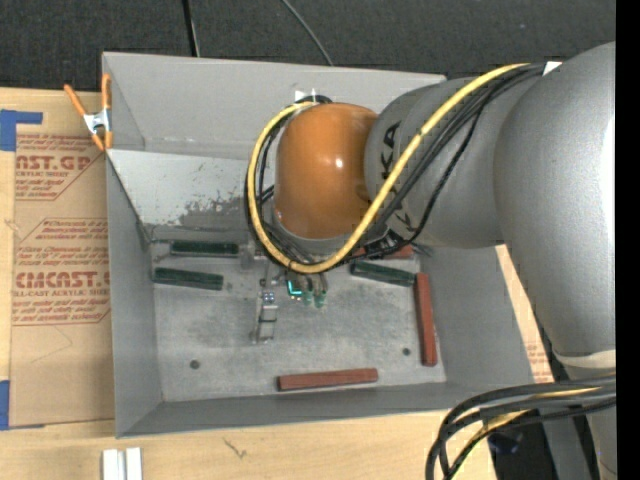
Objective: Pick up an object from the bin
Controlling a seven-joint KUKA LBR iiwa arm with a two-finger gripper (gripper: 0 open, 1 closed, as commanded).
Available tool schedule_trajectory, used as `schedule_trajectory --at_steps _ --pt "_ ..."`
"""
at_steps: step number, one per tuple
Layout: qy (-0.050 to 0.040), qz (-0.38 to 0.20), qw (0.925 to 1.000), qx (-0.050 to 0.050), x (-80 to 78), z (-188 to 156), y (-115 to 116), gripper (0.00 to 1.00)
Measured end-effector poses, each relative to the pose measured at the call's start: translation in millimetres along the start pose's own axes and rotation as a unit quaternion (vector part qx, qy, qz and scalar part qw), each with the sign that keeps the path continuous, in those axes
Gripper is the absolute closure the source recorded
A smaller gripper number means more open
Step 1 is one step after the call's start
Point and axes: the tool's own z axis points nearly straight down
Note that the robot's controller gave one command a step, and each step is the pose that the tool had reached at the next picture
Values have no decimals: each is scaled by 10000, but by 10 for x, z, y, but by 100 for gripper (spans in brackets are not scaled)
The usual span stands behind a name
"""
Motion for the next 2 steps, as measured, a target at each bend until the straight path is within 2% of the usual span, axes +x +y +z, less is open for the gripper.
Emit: schedule_trajectory --at_steps 1,2 --pt "-37 7 10000 -6 -19 -46 -6 0" --pt "-84 -110 9999 -13 -308 470 57 0"
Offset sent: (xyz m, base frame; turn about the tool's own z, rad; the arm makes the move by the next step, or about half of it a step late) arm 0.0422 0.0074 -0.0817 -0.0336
